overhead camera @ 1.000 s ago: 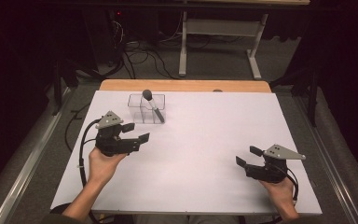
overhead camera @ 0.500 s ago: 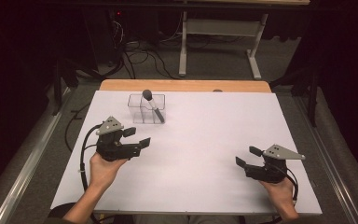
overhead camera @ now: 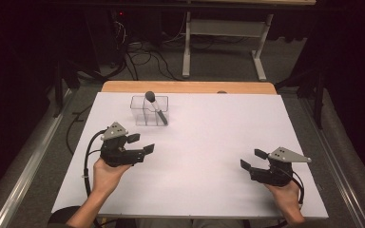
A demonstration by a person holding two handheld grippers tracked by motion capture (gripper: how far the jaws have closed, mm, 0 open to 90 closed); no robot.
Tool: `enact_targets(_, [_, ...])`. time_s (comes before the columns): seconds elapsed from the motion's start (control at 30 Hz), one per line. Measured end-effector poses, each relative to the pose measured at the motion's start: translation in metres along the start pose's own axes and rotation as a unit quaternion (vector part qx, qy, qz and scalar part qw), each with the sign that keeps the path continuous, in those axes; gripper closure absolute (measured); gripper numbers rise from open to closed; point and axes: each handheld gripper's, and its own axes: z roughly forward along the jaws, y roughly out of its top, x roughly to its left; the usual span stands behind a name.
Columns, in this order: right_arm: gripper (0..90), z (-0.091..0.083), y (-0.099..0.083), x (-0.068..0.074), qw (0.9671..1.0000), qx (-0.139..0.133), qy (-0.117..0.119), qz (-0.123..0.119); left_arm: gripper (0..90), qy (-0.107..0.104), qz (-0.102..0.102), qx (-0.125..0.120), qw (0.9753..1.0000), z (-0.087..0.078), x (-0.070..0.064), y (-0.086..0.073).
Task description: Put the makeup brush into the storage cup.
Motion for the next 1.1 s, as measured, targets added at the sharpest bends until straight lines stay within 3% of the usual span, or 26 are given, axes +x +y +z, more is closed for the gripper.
enact_targets(0.73, [29.9, 0.0, 0.0, 0.001, 1.0, 0.003, 0.0, 0.0, 29.4, -0.002, -0.003, 0.011, 0.9999, 0.01, 0.001, -0.012])
enact_targets(1.1, [29.9, 0.001, 0.0, 0.001, 1.0, 0.003, 0.001, -0.003, 29.6, 0.003, -0.006, -0.002, 1.0, 0.01, 0.002, -0.016])
